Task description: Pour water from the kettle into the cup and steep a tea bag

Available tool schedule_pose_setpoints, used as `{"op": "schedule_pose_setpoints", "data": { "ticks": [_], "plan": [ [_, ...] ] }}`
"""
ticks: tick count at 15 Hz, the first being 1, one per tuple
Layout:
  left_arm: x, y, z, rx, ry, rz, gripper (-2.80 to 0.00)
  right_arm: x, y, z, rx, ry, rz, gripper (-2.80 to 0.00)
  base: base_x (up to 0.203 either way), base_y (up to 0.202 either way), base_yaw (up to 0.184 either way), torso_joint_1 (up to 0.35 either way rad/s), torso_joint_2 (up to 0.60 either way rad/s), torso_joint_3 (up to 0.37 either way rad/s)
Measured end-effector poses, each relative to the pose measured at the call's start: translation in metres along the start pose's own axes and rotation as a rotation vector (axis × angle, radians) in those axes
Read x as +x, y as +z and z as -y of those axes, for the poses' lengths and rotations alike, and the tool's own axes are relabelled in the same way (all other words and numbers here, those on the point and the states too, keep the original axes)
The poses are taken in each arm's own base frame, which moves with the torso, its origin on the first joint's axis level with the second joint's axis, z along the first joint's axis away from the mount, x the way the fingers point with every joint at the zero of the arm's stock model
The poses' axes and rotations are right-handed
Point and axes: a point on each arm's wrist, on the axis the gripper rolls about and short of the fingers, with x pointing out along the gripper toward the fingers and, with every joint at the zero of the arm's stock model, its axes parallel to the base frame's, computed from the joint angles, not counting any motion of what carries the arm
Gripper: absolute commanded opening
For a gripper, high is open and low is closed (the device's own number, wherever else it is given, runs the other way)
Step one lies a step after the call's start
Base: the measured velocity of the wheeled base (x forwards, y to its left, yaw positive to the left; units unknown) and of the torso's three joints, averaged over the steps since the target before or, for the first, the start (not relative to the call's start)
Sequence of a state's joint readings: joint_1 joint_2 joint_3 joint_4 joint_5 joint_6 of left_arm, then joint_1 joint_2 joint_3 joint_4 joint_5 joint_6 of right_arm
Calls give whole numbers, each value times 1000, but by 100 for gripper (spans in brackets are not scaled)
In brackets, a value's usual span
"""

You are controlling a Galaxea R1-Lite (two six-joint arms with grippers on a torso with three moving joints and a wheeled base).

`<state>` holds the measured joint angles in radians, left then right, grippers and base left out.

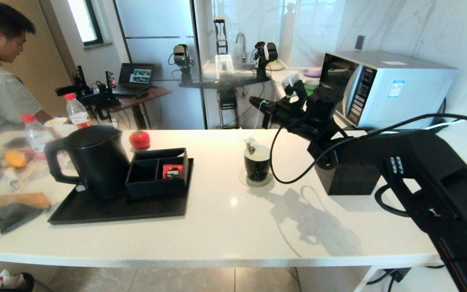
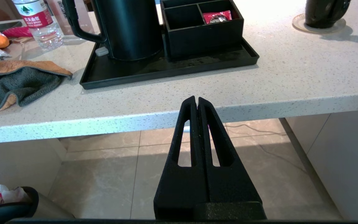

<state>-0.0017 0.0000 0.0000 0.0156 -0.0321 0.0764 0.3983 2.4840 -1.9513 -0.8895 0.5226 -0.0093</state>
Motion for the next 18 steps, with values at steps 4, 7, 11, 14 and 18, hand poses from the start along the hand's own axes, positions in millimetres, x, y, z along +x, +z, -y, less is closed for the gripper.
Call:
{"op": "schedule_pose_setpoints", "data": {
  "ticks": [4,7,11,14,18],
  "plan": [
    [0,0,0,0,0,0,-280,0,-14,0,3,-4,-13,-280,0,0,0,0,0,0],
    [0,0,0,0,0,0,-280,-2,-29,-1,6,-6,-23,-280,0,0,0,0,0,0],
    [0,0,0,0,1,0,-280,-9,-59,-4,24,-9,-58,-280,0,0,0,0,0,0],
    [0,0,0,0,0,0,-280,-18,-80,-10,42,-6,-89,-280,0,0,0,0,0,0],
    [0,0,0,0,0,0,-280,-25,-90,-15,52,-7,-104,-280,0,0,0,0,0,0]
  ]
}}
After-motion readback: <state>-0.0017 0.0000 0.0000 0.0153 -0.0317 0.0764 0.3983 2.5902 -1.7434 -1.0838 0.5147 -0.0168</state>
